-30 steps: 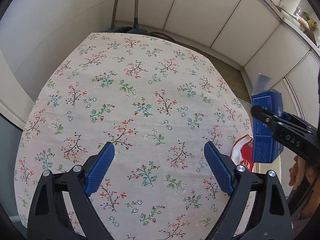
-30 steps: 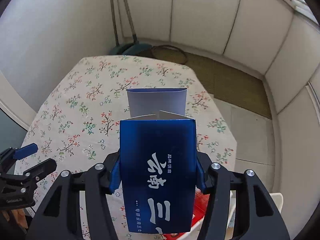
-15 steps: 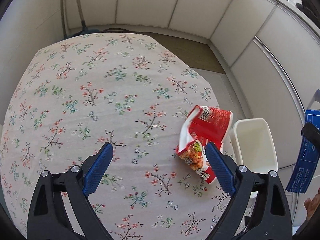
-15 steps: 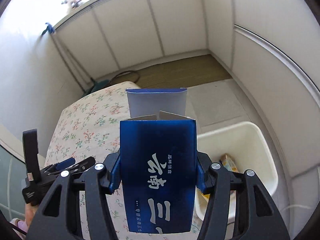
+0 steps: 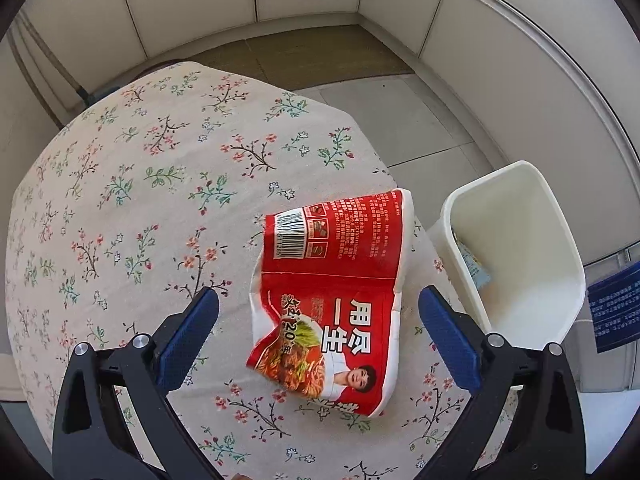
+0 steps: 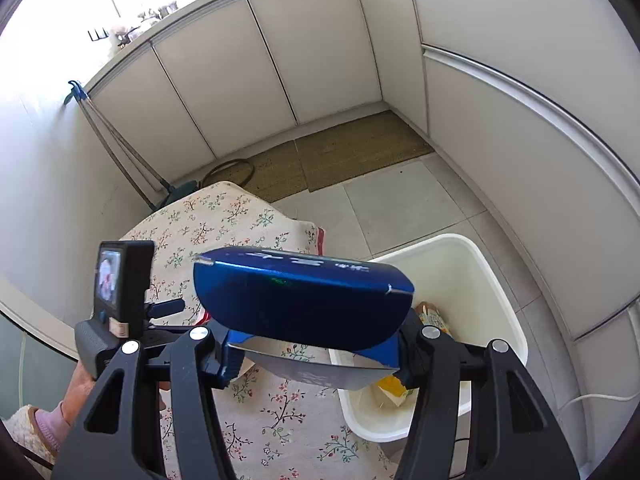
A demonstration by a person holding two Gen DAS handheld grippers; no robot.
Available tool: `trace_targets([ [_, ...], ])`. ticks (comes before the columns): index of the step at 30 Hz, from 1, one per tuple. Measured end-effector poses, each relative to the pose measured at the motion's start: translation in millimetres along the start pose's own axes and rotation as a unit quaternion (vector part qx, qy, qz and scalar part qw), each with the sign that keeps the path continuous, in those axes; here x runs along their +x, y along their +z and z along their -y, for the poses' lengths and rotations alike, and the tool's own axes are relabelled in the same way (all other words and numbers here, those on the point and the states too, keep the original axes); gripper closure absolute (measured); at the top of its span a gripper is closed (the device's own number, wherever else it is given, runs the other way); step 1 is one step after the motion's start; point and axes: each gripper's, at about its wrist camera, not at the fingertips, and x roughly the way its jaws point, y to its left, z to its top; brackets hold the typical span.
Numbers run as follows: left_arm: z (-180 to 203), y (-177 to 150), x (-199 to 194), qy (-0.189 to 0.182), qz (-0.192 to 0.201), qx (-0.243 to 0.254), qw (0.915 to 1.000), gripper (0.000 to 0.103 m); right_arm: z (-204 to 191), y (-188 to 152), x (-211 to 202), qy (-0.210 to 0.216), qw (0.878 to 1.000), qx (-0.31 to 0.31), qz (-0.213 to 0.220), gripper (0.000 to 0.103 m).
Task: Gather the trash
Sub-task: 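Grasp the red noodle wrapper with the left tool while the right tool holds the box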
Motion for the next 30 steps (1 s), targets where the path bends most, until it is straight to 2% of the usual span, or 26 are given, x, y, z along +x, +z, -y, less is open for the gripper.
trace_targets([
  [4, 7, 5, 15, 0.001, -0.024, 0.008, 0.9997, 0.007, 1, 1, -5, 0.004, 1.000, 0.001, 0.008, 0.047],
  [7, 12, 8, 25, 0.017, -0.034, 0.016, 0.9991, 0.007, 5, 1, -5, 0.004, 1.000, 0.007, 0.008, 0.047],
  [14, 4, 11, 53, 0.021, -0.067, -0.012, 0.9975, 0.007, 4, 0, -5, 0.007, 1.000, 0.008, 0.006, 0.047],
  [17, -3, 6, 53, 0.019, -0.057, -0.026, 0.9979, 0.012, 2, -1, -4, 0.012, 1.000, 0.006, 0.003, 0.047],
  [24, -8, -16, 32, 0.025, -0.013, -0.036, 0.9989, 0.013, -1, -3, -8, 0.014, 1.000, 0.000, 0.004, 0.047],
  [30, -10, -45, 3, 0.001, 0.017, -0.069, 0.9975, 0.013, 4, -3, -17, 0.009, 1.000, -0.001, 0.011, 0.047],
])
